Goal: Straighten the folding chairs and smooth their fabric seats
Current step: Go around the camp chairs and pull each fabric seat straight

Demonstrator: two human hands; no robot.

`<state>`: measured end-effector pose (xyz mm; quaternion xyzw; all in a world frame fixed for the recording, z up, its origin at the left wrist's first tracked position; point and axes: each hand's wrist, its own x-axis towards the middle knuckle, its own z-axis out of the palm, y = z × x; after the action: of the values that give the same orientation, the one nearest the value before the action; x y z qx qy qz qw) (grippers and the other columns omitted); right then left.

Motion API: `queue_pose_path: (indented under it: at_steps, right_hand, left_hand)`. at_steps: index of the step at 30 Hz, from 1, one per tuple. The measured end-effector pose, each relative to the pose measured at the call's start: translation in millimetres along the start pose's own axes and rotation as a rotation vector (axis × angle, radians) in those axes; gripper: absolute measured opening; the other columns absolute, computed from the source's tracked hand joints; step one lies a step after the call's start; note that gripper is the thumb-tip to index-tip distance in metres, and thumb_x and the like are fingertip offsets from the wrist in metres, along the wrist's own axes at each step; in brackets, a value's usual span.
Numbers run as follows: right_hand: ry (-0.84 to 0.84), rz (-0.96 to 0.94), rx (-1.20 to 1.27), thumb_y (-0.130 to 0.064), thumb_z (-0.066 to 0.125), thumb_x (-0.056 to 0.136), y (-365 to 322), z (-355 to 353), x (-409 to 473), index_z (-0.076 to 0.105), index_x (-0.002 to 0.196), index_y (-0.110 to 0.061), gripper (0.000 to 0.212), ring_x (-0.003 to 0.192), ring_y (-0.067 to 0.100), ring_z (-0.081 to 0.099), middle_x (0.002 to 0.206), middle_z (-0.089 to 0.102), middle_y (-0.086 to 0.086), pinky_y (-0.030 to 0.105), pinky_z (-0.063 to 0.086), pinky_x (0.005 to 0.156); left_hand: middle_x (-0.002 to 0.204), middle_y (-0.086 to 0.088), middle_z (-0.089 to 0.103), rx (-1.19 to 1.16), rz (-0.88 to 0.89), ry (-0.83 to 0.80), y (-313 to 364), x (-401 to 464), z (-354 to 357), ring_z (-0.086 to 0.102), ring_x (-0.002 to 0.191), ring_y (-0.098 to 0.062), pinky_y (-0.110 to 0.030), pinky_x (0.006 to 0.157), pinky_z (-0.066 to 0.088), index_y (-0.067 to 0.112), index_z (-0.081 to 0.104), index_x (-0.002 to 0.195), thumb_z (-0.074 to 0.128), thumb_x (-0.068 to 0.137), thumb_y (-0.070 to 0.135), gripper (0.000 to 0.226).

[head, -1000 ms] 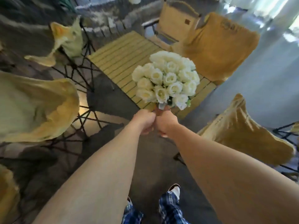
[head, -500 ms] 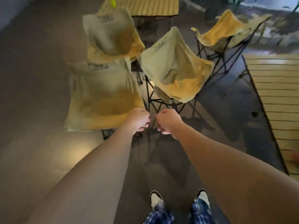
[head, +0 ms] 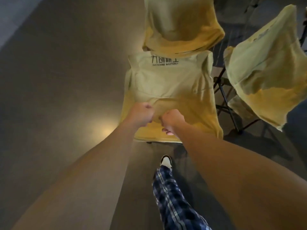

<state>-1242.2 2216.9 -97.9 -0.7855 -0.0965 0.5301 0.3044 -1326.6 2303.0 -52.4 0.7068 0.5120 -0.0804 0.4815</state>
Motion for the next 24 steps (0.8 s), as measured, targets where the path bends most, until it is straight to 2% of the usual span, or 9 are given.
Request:
queue_pose_path:
  at_steps: [4,8,10,13,14,16,19,21,24]
  right_hand:
    - [0.074,0.066,0.147,-0.011,0.054,0.087,-64.0,19.3,54.8,0.055,0.071,-0.005,0.017,0.056,0.030,0.059,0.056,0.053,0.012,0.032,0.050,0.056]
    - [0.109,0.114,0.251,-0.009,0.055,0.084,-117.2,23.8,95.2,0.060,0.077,-0.006,0.009,0.054,0.028,0.057,0.061,0.056,0.012,0.031,0.050,0.054]
    - [0.118,0.128,0.293,-0.008,0.054,0.084,-140.7,24.2,113.8,0.060,0.079,-0.006,0.008,0.053,0.028,0.058,0.065,0.058,0.012,0.029,0.047,0.052]
    - [0.136,0.139,0.346,-0.011,0.056,0.086,-172.8,29.6,139.3,0.063,0.088,-0.005,0.010,0.062,0.029,0.068,0.073,0.066,0.012,0.034,0.058,0.058]
    - [0.149,0.154,0.377,-0.012,0.056,0.085,-184.0,34.2,152.0,0.063,0.089,-0.004,0.011,0.065,0.030,0.070,0.074,0.068,0.012,0.039,0.060,0.064]
    - [0.198,0.180,0.437,-0.012,0.056,0.085,-202.7,46.0,177.2,0.063,0.091,-0.003,0.013,0.065,0.030,0.070,0.073,0.068,0.013,0.043,0.060,0.070]
    - [0.282,0.245,0.540,-0.010,0.053,0.087,-216.4,64.6,210.7,0.063,0.090,-0.002,0.013,0.069,0.031,0.072,0.074,0.068,0.014,0.042,0.060,0.073]
    - [0.314,0.299,0.604,-0.010,0.051,0.089,-221.4,84.2,228.1,0.063,0.090,-0.002,0.014,0.071,0.032,0.073,0.080,0.070,0.016,0.040,0.061,0.070]
    - [0.323,0.384,0.757,-0.014,0.046,0.093,-227.1,111.4,232.6,0.060,0.100,-0.001,0.021,0.064,0.029,0.069,0.091,0.069,0.018,0.035,0.060,0.059]
  left_hand:
    - [0.089,-0.013,0.070,0.161,-0.011,-0.032,10.2,77.3,-51.0,0.067,0.086,-0.033,-0.037,0.067,0.050,0.019,0.062,0.077,0.051,0.091,0.018,0.018]
    - [0.078,0.002,0.067,0.309,0.031,-0.038,39.6,152.0,-94.3,0.065,0.086,-0.025,-0.029,0.070,0.050,0.022,0.067,0.087,0.053,0.089,0.018,0.015]
    - [0.094,0.002,0.069,0.388,0.073,-0.042,55.4,186.1,-109.8,0.064,0.090,-0.021,-0.026,0.066,0.044,0.023,0.068,0.100,0.056,0.089,0.022,0.017]
    - [0.116,-0.002,0.065,0.500,0.133,-0.049,72.3,236.7,-126.6,0.060,0.080,-0.018,-0.025,0.069,0.039,0.022,0.062,0.119,0.060,0.089,0.022,0.030]
    - [0.122,-0.004,0.062,0.559,0.176,-0.057,78.0,257.8,-132.2,0.058,0.084,-0.020,-0.026,0.072,0.040,0.021,0.059,0.126,0.061,0.090,0.021,0.036]
    - [0.135,-0.009,0.055,0.720,0.294,-0.030,88.4,301.9,-140.0,0.055,0.111,-0.028,-0.033,0.087,0.045,0.018,0.050,0.137,0.063,0.087,0.022,0.051]
    - [0.153,-0.011,0.036,0.970,0.399,-0.014,90.8,355.6,-141.0,0.033,0.141,-0.032,-0.049,0.108,0.034,0.018,0.033,0.149,0.066,0.088,0.033,0.071]
    - [0.150,-0.013,0.040,1.049,0.424,-0.089,76.7,379.0,-139.5,0.038,0.138,-0.034,-0.048,0.106,0.037,0.014,0.032,0.148,0.063,0.091,0.034,0.068]
    - [0.130,-0.016,0.056,1.112,0.520,-0.087,53.1,392.7,-145.3,0.055,0.120,-0.037,-0.046,0.094,0.047,0.008,0.047,0.133,0.053,0.095,0.037,0.048]
